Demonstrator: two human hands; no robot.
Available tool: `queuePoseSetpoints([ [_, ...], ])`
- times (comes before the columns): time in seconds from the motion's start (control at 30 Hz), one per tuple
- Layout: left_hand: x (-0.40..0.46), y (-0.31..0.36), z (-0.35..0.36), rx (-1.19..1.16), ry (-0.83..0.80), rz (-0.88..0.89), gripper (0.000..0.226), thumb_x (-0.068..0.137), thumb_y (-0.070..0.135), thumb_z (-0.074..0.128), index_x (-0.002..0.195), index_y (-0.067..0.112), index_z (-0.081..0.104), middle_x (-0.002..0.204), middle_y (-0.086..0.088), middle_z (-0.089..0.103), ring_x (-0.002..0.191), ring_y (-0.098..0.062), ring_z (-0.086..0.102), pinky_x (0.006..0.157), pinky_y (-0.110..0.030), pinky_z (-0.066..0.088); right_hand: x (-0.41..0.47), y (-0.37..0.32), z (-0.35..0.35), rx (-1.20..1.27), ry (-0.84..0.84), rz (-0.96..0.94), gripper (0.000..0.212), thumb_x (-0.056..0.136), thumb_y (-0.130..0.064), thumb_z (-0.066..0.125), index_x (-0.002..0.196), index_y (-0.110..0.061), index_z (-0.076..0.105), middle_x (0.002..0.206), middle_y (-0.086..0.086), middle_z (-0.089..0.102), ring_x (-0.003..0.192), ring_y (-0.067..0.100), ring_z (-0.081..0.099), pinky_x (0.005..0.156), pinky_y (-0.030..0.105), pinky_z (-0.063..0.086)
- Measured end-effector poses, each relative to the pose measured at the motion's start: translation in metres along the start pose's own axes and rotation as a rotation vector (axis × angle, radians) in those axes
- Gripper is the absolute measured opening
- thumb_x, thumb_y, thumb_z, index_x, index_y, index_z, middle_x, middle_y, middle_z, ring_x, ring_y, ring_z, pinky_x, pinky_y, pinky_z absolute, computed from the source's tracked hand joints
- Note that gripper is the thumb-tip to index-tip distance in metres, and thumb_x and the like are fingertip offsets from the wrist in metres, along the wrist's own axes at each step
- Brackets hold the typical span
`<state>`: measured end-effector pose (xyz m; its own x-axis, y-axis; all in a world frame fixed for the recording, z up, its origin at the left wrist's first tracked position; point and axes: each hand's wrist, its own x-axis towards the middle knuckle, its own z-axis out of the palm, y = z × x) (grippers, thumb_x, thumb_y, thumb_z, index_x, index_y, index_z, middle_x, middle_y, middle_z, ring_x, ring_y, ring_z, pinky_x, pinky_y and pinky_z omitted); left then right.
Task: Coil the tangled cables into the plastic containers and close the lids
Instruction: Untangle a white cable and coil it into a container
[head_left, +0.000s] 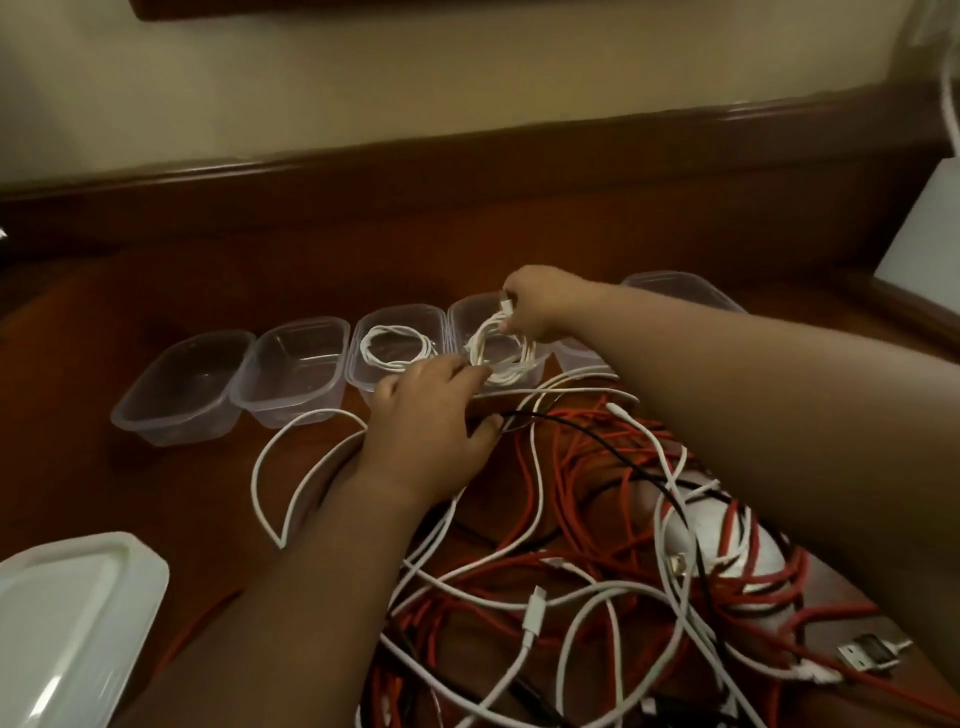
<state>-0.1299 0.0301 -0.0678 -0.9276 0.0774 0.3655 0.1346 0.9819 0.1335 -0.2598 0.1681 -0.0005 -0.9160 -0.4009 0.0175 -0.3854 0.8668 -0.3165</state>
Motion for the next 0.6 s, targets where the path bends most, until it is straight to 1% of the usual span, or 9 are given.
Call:
queuePoseSetpoints([
  [0.13, 0.002, 0.0, 0.003, -0.011, 0.015, -0.009, 0.054, 0.091, 0.054, 0.053, 0.141, 0.035, 0.047, 0.145, 0.008, 0.044, 0.138, -0.014, 0.035, 0.11, -0.043, 0.026, 0.012, -0.003, -0.006, -0.039, -0.077, 0.017, 0.036, 0.087, -0.026, 0.073, 0.117, -0.007, 0.063, 0.108, 0.01, 0.065, 0.097, 0.024, 0.062, 0.077, 0.033, 0.052],
  [0.2, 0.002, 0.001, 0.004, -0.025, 0.027, -0.011, 0.053, 0.091, 0.054, 0.054, 0.141, 0.035, 0.048, 0.143, 0.008, 0.045, 0.137, -0.014, 0.036, 0.11, -0.044, 0.027, 0.017, -0.004, -0.004, -0.073, -0.092, 0.001, 0.038, 0.085, -0.028, 0.075, 0.115, -0.007, 0.063, 0.106, 0.01, 0.065, 0.094, 0.024, 0.063, 0.071, 0.03, 0.05],
  [0.27, 0.002, 0.001, 0.005, -0.029, 0.031, -0.013, 0.053, 0.091, 0.053, 0.053, 0.141, 0.035, 0.048, 0.144, 0.007, 0.045, 0.137, -0.014, 0.036, 0.111, -0.044, 0.026, 0.021, -0.004, 0.002, -0.115, -0.114, -0.018, 0.035, 0.085, -0.028, 0.075, 0.112, -0.009, 0.063, 0.098, 0.006, 0.064, 0.086, 0.021, 0.061, 0.063, 0.027, 0.044],
  [0.3, 0.002, 0.001, 0.005, -0.028, 0.031, -0.014, 0.053, 0.092, 0.053, 0.053, 0.141, 0.035, 0.047, 0.144, 0.007, 0.045, 0.137, -0.015, 0.035, 0.111, -0.044, 0.026, 0.023, -0.003, 0.005, -0.151, -0.121, -0.023, 0.034, 0.087, -0.03, 0.073, 0.112, -0.01, 0.063, 0.093, 0.003, 0.062, 0.082, 0.019, 0.059, 0.063, 0.027, 0.041],
  [0.37, 0.002, 0.001, 0.004, -0.024, 0.023, -0.012, 0.054, 0.092, 0.053, 0.052, 0.142, 0.035, 0.046, 0.146, 0.007, 0.043, 0.139, -0.015, 0.033, 0.112, -0.044, 0.025, 0.026, -0.002, 0.012, -0.26, -0.136, -0.03, 0.036, 0.092, -0.039, 0.065, 0.113, -0.01, 0.063, 0.094, 0.002, 0.06, 0.089, 0.021, 0.057, 0.074, 0.031, 0.042],
  [0.43, 0.002, 0.001, 0.004, -0.022, 0.02, -0.002, 0.054, 0.093, 0.053, 0.051, 0.143, 0.035, 0.045, 0.148, 0.007, 0.042, 0.139, -0.015, 0.032, 0.112, -0.044, 0.024, 0.027, -0.002, 0.016, -0.357, -0.134, -0.032, 0.04, 0.096, -0.046, 0.055, 0.117, -0.012, 0.06, 0.104, 0.002, 0.057, 0.108, 0.026, 0.053, 0.095, 0.044, 0.038],
  [0.47, 0.002, 0.001, 0.003, -0.021, 0.018, 0.004, 0.054, 0.093, 0.053, 0.051, 0.143, 0.035, 0.045, 0.148, 0.006, 0.041, 0.14, -0.015, 0.032, 0.112, -0.045, 0.024, 0.026, -0.002, 0.016, -0.375, -0.12, -0.037, 0.04, 0.097, -0.046, 0.052, 0.119, -0.012, 0.059, 0.105, 0.002, 0.054, 0.113, 0.027, 0.051, 0.1, 0.046, 0.035],
  [0.53, 0.001, 0.002, 0.002, -0.029, 0.007, 0.0, 0.054, 0.093, 0.053, 0.051, 0.143, 0.035, 0.045, 0.149, 0.006, 0.041, 0.14, -0.016, 0.031, 0.112, -0.045, 0.024, 0.02, -0.003, 0.013, -0.351, -0.071, -0.054, 0.039, 0.099, -0.042, 0.052, 0.122, -0.011, 0.059, 0.106, 0.002, 0.054, 0.111, 0.027, 0.052, 0.1, 0.045, 0.037],
  [0.6, 0.002, 0.002, -0.001, -0.023, -0.016, -0.014, 0.055, 0.091, 0.054, 0.053, 0.142, 0.035, 0.046, 0.149, 0.003, 0.041, 0.14, -0.019, 0.032, 0.11, -0.046, 0.026, 0.005, -0.004, 0.005, -0.25, -0.009, -0.062, 0.037, 0.099, -0.039, 0.052, 0.124, -0.012, 0.059, 0.111, 0.005, 0.059, 0.107, 0.025, 0.055, 0.098, 0.043, 0.044],
])
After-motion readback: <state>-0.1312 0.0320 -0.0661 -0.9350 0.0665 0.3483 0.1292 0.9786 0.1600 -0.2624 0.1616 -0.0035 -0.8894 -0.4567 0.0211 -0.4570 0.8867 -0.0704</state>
